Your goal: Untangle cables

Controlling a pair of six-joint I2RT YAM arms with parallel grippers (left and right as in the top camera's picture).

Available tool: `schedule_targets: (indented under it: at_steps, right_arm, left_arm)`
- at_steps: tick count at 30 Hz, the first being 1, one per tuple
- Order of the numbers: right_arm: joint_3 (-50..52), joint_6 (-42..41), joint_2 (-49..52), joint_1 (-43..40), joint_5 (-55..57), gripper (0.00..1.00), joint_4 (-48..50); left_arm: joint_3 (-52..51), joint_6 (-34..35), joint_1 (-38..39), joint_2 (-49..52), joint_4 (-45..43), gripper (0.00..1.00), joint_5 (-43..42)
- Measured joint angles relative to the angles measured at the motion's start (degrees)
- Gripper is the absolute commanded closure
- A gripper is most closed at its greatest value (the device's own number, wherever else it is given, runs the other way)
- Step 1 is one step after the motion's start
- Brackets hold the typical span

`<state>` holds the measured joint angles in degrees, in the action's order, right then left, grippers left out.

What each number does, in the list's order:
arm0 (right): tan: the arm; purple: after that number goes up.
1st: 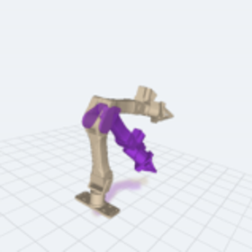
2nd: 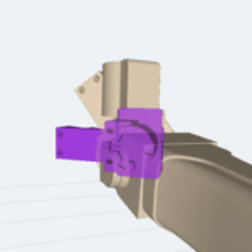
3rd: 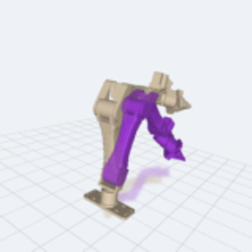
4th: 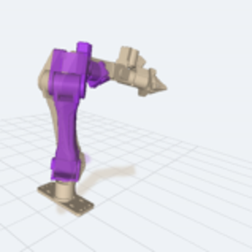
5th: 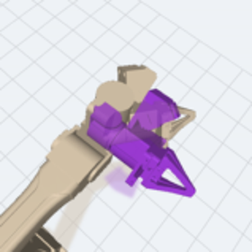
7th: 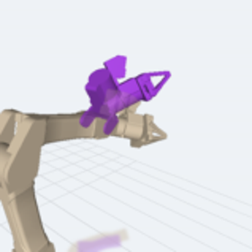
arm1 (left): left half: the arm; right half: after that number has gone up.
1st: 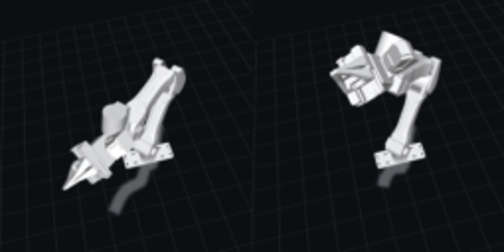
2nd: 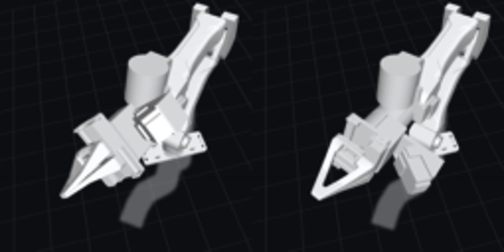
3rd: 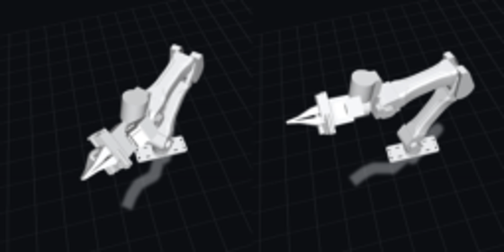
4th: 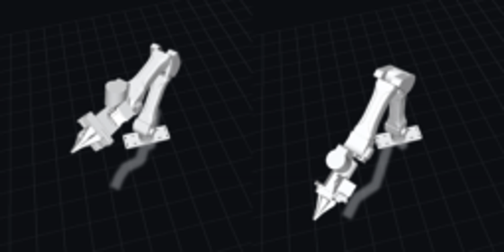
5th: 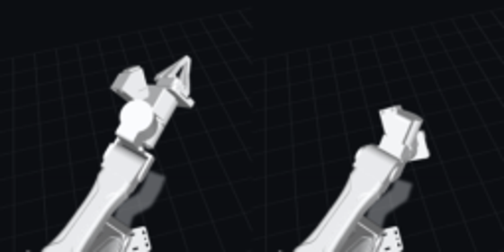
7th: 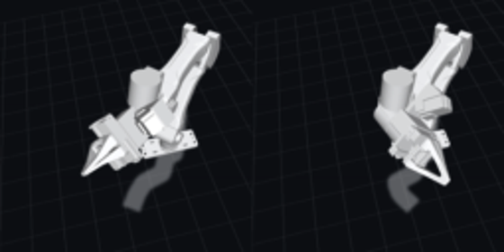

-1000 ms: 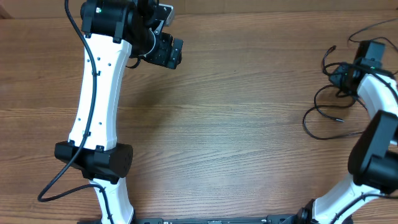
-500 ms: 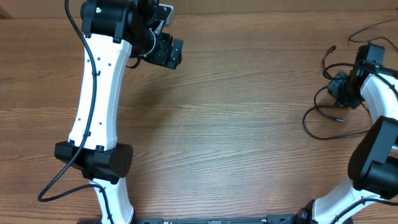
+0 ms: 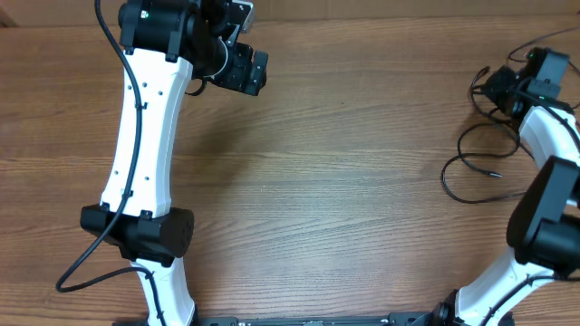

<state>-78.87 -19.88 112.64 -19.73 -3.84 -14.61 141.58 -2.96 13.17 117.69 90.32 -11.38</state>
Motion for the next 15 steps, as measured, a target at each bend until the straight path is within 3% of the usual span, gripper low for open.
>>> schedule_targets:
  at_steps: [4,6,7,8,10,15]
  right_arm:
    - [0.00,1.88,2.19,-0.31,4.17,0.69,-1.55]
    - [0.00,3.52,1.62,-0.98,7.34,0.73,-2.25]
    - [0.00,3.96,1.38,-1.64,9.31,0.78,-2.69]
    - [0.00,4.44,1.29,-2.25,10.58,0.89,-2.99]
    - [0.00,5.01,1.25,-4.98,12.83,0.95,-3.08]
    - [0.00,5.68,1.49,-11.32,11.41,0.96,-2.93]
  left_arm:
    - [0.00,0.00,0.00,1.75,0.59,0.08,0.00]
    - [0.00,0.00,0.00,2.86,0.55,0.09,0.00]
    - [0.00,0.02,0.00,3.52,0.48,0.09,0.00]
    - [0.00,0.04,0.00,4.09,0.42,0.12,0.00]
    - [-0.02,0.81,0.02,5.20,0.07,0.12,0.00]
    - [-0.13,1.75,1.55,5.60,-0.35,0.11,-0.04]
